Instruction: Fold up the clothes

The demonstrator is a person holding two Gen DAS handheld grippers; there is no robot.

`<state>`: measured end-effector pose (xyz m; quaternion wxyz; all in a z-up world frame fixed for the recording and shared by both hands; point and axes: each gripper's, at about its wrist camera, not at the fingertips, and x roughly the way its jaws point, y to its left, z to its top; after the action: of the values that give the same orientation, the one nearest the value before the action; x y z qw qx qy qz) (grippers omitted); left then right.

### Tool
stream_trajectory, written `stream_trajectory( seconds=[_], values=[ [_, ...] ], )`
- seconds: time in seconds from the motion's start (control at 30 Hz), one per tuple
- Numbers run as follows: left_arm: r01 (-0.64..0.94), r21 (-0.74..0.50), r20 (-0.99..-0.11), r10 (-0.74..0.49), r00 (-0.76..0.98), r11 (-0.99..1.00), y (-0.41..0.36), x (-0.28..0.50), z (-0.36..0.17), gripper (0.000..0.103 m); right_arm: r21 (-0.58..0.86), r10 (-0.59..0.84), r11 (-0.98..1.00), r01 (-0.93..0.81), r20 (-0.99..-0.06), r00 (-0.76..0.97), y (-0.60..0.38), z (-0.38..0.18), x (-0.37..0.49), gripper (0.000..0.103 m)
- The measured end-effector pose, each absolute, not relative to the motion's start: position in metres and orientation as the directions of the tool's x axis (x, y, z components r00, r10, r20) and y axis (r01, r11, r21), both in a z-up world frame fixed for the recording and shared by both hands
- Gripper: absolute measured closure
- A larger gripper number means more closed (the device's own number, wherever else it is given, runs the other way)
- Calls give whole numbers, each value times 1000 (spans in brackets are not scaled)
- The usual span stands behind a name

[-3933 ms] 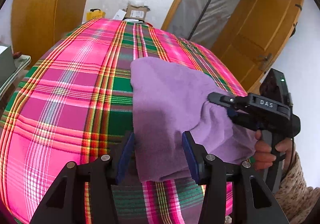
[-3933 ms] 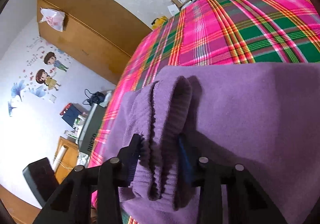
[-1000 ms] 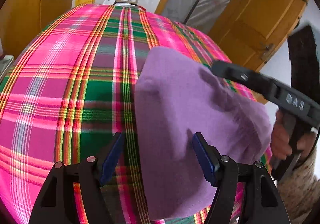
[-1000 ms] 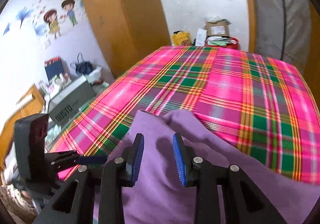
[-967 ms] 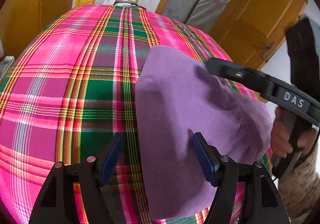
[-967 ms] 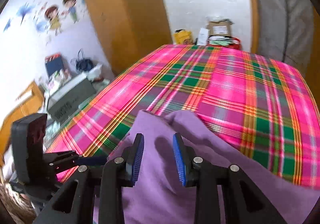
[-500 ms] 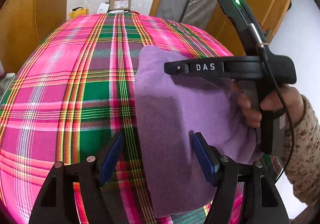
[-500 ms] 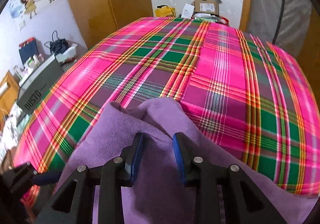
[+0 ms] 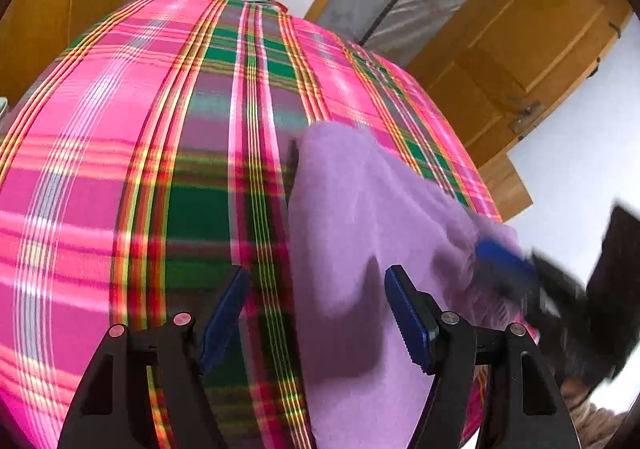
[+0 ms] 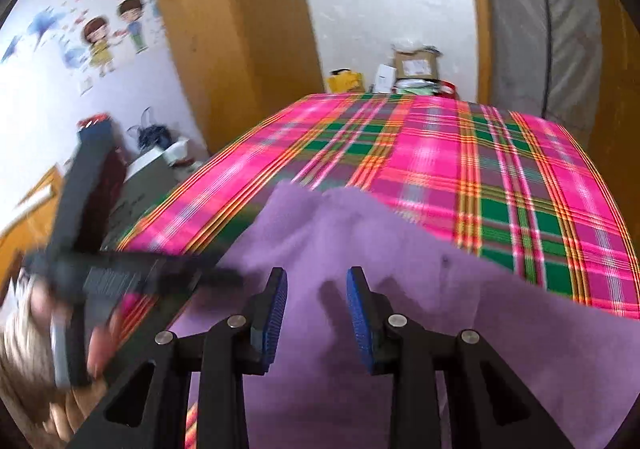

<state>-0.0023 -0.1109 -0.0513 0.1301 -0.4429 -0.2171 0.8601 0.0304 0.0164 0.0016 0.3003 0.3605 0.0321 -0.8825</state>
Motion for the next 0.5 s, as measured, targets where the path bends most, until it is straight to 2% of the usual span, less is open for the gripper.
stream_trajectory(
  seconds=[0.1,0.2,0.5],
  values=[
    [-18,-499,-705,418,-573,-866,-116,-7,-50,31,159,-554,-774,613,-639,-534,6,0,53,65],
    [-16,-486,-719,410,-561,-874,-115,-10,-51,30,112,-572,-736,667,-630,-525,-14,-4,72,63],
    [-27,-453,-741,393,-544,-891,-112,-16,-51,31,46,-570,-651,758,-690,-447,-65,-30,97,53]
  ],
)
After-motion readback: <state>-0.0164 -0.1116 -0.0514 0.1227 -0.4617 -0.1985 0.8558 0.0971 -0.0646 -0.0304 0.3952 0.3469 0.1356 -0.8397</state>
